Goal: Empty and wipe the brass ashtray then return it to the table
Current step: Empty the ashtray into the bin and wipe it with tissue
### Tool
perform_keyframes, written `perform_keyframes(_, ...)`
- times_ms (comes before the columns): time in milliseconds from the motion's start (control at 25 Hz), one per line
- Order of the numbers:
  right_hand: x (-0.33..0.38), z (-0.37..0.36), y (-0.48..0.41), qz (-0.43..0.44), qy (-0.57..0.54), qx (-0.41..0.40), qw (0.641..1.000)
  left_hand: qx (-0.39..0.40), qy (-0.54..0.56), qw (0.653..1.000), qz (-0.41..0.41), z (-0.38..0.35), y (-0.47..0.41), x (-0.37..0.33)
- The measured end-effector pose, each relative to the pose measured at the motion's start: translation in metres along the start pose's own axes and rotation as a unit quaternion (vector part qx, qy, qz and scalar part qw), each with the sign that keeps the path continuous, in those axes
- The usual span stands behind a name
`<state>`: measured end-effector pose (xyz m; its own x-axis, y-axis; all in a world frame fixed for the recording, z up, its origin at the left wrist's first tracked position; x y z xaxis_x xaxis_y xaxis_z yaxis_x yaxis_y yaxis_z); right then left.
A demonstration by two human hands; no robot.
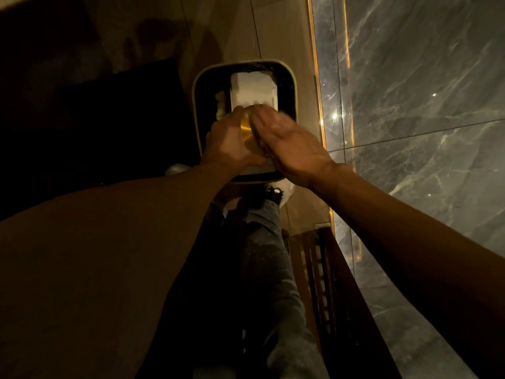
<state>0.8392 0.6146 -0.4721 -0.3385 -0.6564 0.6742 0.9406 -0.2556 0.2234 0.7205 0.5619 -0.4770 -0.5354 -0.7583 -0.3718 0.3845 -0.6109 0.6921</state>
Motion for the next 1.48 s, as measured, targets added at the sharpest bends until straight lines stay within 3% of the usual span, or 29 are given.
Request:
perform_keyframes(80,0.001,-0.005,0.005,0.006,-0.008,0.026,1.000,0.004,-0.013,1.000,0.008,-0.003,-0.001,0.000)
perform_keyframes(200,0.002,0.006,0.005,-0.022,0.003,-0.050,0.999,-0.001,0.009,1.000,-0.004,-0.003,-0.004,-0.001)
perform_keyframes(360,-0.004,-0.017,0.006,-0.035,0.017,0.089,0.995,0.014,0.004,1.000,0.010,-0.008,-0.008,0.003)
perform_keyframes(400,-0.003,-0.016,0.005,-0.037,0.019,0.092,0.995,0.016,0.000,1.000,0.021,-0.008,-0.007,0.005)
perform_keyframes(600,0.017,0.024,0.002,-0.024,0.021,-0.104,0.994,-0.006,0.017,1.000,-0.008,-0.002,-0.007,0.001)
perform_keyframes(640,0.014,0.023,0.001,-0.030,0.028,-0.109,0.993,-0.005,0.027,1.000,-0.013,-0.002,-0.006,-0.001)
perform_keyframes(800,0.003,-0.008,0.007,-0.025,-0.002,0.051,0.998,0.016,0.064,0.998,0.009,-0.010,-0.001,0.002)
perform_keyframes(960,0.006,0.016,0.006,-0.057,-0.016,-0.090,0.994,0.001,0.027,1.000,0.007,-0.008,0.001,0.002)
perform_keyframes(1080,0.003,-0.003,0.009,-0.054,-0.005,0.030,0.998,0.007,0.049,0.999,-0.012,-0.007,0.004,-0.007)
perform_keyframes(1240,0.006,0.010,0.013,-0.056,-0.005,-0.096,0.994,-0.001,0.023,0.999,-0.032,-0.006,0.008,-0.016)
perform_keyframes(1400,0.000,-0.012,0.013,-0.043,0.005,0.077,0.996,0.012,0.028,1.000,-0.003,-0.008,0.005,-0.009)
perform_keyframes(1480,0.005,0.005,0.005,-0.038,-0.006,0.016,0.999,0.007,0.017,1.000,0.013,-0.006,0.006,0.000)
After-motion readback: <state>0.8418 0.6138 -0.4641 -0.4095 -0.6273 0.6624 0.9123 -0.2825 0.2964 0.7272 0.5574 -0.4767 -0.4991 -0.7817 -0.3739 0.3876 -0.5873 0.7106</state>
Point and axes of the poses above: each hand's wrist, its own y-axis away from the middle knuckle, its own z-axis out of the back of the hand, x = y × z, the point moved 5 cm from there along -y, towards the middle knuckle, and after that the axes turned 8 degrees about z, right-handed, at the moved point
